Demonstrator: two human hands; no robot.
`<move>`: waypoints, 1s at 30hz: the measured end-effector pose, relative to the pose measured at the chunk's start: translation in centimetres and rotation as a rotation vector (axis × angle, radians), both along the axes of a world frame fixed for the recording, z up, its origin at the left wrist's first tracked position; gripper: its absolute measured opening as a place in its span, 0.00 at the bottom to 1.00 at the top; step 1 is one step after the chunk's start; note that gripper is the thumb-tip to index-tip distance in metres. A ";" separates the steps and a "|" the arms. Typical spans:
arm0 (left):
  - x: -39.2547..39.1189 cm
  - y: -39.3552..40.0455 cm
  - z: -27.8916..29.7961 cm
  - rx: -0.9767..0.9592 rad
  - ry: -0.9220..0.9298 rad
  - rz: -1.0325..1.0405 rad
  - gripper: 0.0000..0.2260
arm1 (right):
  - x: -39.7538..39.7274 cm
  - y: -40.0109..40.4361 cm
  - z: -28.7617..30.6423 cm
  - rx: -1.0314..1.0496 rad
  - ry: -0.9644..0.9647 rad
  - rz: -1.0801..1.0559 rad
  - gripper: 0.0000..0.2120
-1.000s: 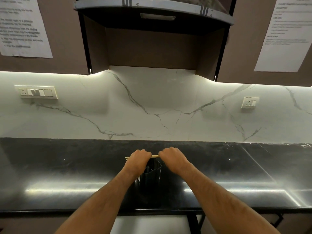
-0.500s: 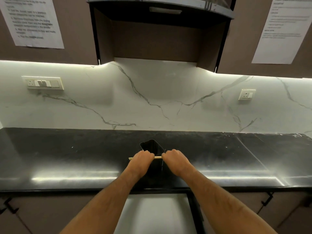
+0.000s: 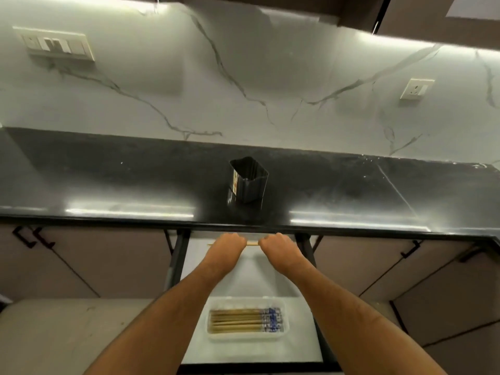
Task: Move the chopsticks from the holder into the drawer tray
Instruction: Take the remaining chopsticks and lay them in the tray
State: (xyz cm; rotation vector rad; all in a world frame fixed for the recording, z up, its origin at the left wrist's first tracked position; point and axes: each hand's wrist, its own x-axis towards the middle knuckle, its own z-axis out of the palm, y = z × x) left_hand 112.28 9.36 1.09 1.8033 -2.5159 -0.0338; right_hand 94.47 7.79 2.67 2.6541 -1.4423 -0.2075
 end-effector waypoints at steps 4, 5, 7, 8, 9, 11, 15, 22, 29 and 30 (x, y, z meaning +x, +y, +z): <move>-0.1 2.8 -4.2 0.070 0.081 0.017 0.08 | -0.6 2.1 -4.4 0.111 -0.032 0.012 0.07; -0.2 3.5 -5.1 0.094 0.084 0.026 0.07 | -0.9 2.6 -5.6 0.133 -0.035 0.018 0.06; -0.6 4.9 -7.1 0.137 0.110 0.037 0.06 | -1.4 3.7 -7.8 0.180 -0.026 0.026 0.04; -0.8 5.5 -8.2 0.170 0.115 0.036 0.06 | -1.6 4.3 -8.9 0.204 -0.015 0.030 0.04; -1.0 6.1 -9.0 0.208 0.122 0.036 0.06 | -1.8 4.8 -10.0 0.228 -0.010 0.032 0.04; -1.4 7.1 -10.7 0.278 0.114 0.038 0.05 | -2.0 5.7 -12.0 0.267 -0.024 0.032 0.04; -1.3 8.1 -14.4 0.344 0.032 0.014 0.08 | -2.0 6.5 -14.8 0.310 -0.018 0.044 0.06; -1.5 8.5 -18.0 0.418 0.063 0.070 0.11 | -2.3 7.0 -18.3 0.346 -0.005 0.046 0.10; -2.0 8.4 -19.2 0.412 0.084 0.151 0.11 | -2.3 6.8 -20.5 0.382 0.019 0.045 0.10; -2.1 8.3 -19.6 0.411 0.106 0.160 0.11 | -2.3 6.8 -20.6 0.387 0.020 0.038 0.10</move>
